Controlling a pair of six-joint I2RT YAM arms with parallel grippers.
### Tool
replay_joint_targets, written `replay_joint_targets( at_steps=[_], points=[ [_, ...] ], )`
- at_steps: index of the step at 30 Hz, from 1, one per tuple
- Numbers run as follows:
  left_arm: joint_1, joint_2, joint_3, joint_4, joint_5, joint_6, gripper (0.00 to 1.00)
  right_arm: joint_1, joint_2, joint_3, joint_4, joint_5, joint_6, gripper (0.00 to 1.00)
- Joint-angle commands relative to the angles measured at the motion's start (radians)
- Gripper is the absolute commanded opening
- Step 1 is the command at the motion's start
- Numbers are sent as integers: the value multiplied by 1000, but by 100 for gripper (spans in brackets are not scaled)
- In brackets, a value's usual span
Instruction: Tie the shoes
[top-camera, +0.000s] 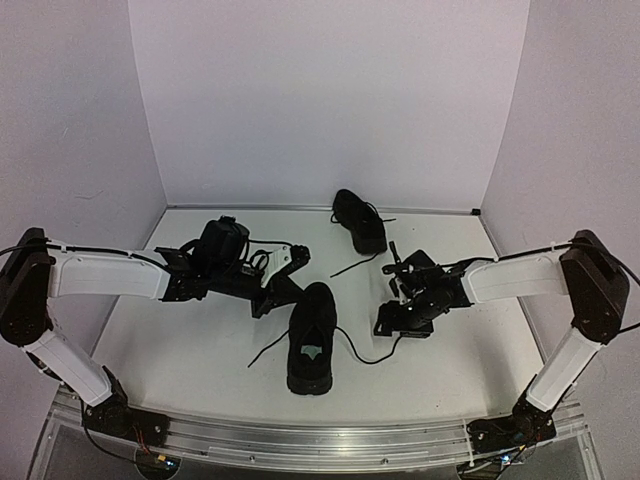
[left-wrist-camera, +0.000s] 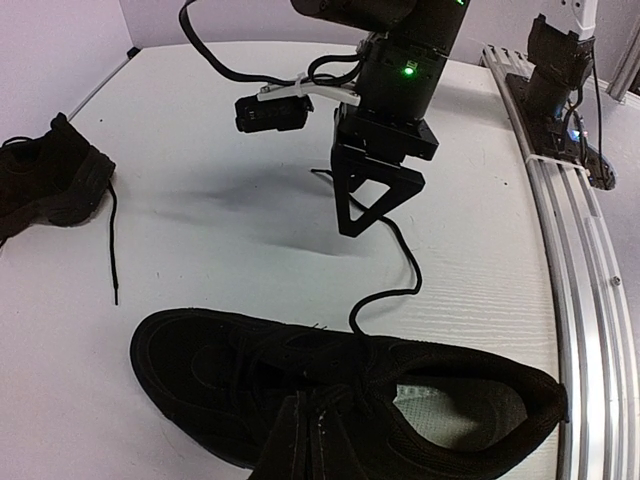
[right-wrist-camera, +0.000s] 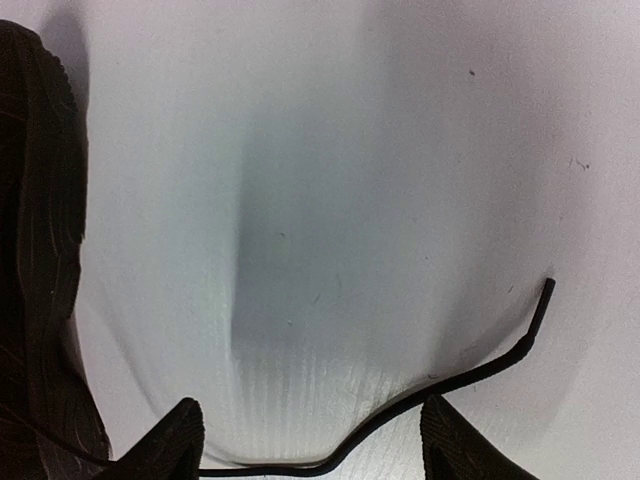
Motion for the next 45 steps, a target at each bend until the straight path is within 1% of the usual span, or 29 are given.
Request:
replay_joint_targets(
  at_steps=[1,2,4,8,11,15,18,23,28,30,32,34,36,37,42,45],
  points=[
    [-3,-10,12,47,9,-12,0,7,-30,3,-36,59,24,58],
    [-3,-6,12,49,9,-13,0,10,-22,-1,-37,70,37,55],
    [-3,3,15,50,11,-14,0,33,-11,-3,-46,108,61,52],
    [-3,6,14,51,11,-12,0,109,-25,-8,-66,185,128,52],
    [-4,7,12,46,7,-4,0,140,-12,-7,-73,227,157,53],
    [-3,10,11,41,6,0,0,142,29,4,-89,274,166,53],
    [-3,9,10,42,4,2,0,142,20,-4,-103,310,191,53],
    [-3,14,8,44,4,12,0,142,13,-43,-89,318,213,53],
    [-13,-1,-21,73,34,56,0,142,81,-12,-56,312,185,50],
    [-24,-29,-51,113,24,74,0,140,108,-2,-43,308,181,46],
    [-30,-60,-74,133,10,90,0,138,122,4,-27,302,177,37],
    [-40,-89,-88,132,-13,121,0,129,127,12,-15,286,167,23],
    [-60,-116,-96,108,-47,160,0,117,118,24,-9,276,150,3],
    [-69,-127,-98,96,-62,176,0,111,109,31,-6,272,140,0],
    [-139,-180,-120,53,-171,261,2,86,32,101,-5,240,63,0],
    [-170,-193,-125,28,-207,289,2,76,-2,172,-6,207,5,0]
  ],
)
